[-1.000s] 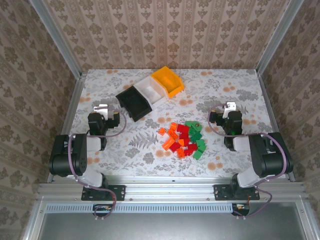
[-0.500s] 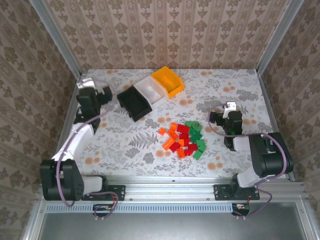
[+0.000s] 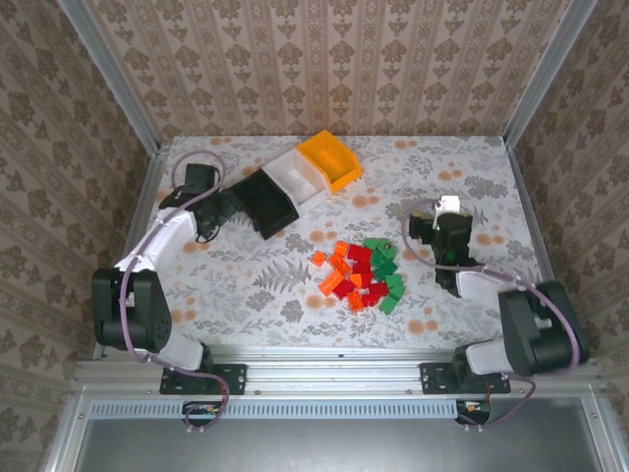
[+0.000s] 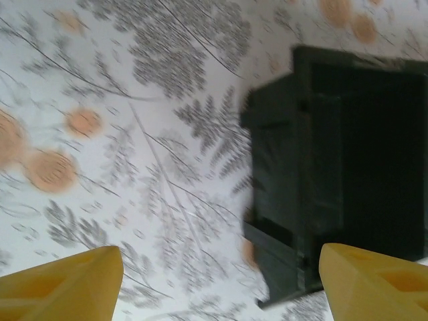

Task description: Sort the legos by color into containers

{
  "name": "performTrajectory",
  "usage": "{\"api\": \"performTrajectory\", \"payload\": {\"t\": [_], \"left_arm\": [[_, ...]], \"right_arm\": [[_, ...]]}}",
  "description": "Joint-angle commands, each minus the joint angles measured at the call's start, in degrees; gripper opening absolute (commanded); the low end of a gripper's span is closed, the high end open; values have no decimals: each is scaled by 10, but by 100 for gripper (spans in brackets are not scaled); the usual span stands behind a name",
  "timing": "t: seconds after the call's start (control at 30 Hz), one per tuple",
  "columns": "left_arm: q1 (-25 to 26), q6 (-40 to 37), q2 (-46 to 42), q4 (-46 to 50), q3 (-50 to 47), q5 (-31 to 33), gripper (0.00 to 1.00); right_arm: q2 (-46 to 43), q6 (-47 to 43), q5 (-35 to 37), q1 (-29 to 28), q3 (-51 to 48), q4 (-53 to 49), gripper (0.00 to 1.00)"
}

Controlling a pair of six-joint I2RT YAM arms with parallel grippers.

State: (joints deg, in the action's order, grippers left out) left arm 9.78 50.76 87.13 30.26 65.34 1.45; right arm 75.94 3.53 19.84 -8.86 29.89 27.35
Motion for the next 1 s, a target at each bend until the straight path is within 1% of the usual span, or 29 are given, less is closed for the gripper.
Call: {"api": "performTrajectory", "payload": {"t": [0.0,0.03,0.07,0.1,0.13,0.17,0.23,0.3,0.37,0.43,0.5,0.6,0.63,0.67,0.7,0.83,0.9,0.93,0.97], "left_arm": [[14,71,26,65,38,22,77],[20,81,39,70,46,30,77],[25,86,53,67,53,32,76],[32,90,69,67,61,35,75],[36,98,82,73,70,38,75],[40,101,96,72,78,39,75],[48,105,121,72,92,49,74],[52,105,145,55,101,48,73],[55,97,163,27,105,40,68],[58,87,177,17,114,44,67],[59,76,191,28,127,52,63],[59,50,200,30,136,68,57],[58,36,203,32,142,72,55],[57,20,211,35,151,73,49],[57,0,220,36,162,69,44],[56,-65,260,49,213,52,34],[56,-91,283,63,243,38,23],[58,-105,293,68,254,32,22],[59,-117,303,78,268,29,18]], "right_arm": [[-64,80,118,-1,130,-258,100],[-67,103,101,7,138,-276,100],[-71,135,70,19,139,-292,100],[-73,170,3,40,131,-295,100],[-71,191,-34,54,125,-295,100],[-67,207,-45,60,123,-300,100],[-59,228,-28,64,125,-320,100],[-59,221,-53,65,117,-306,100],[-58,219,-78,65,115,-295,100],[-51,215,-94,65,119,-299,96],[-42,213,-106,65,125,-306,89],[-37,211,-122,65,130,-309,77],[-37,211,-127,65,130,-309,75],[-38,212,-135,65,131,-311,73],[-39,214,-142,65,131,-311,72],[-41,224,-172,63,134,-322,71],[-43,224,-176,61,133,-329,69],[-45,223,-175,60,132,-331,69],[-47,223,-174,59,129,-334,68]]}}
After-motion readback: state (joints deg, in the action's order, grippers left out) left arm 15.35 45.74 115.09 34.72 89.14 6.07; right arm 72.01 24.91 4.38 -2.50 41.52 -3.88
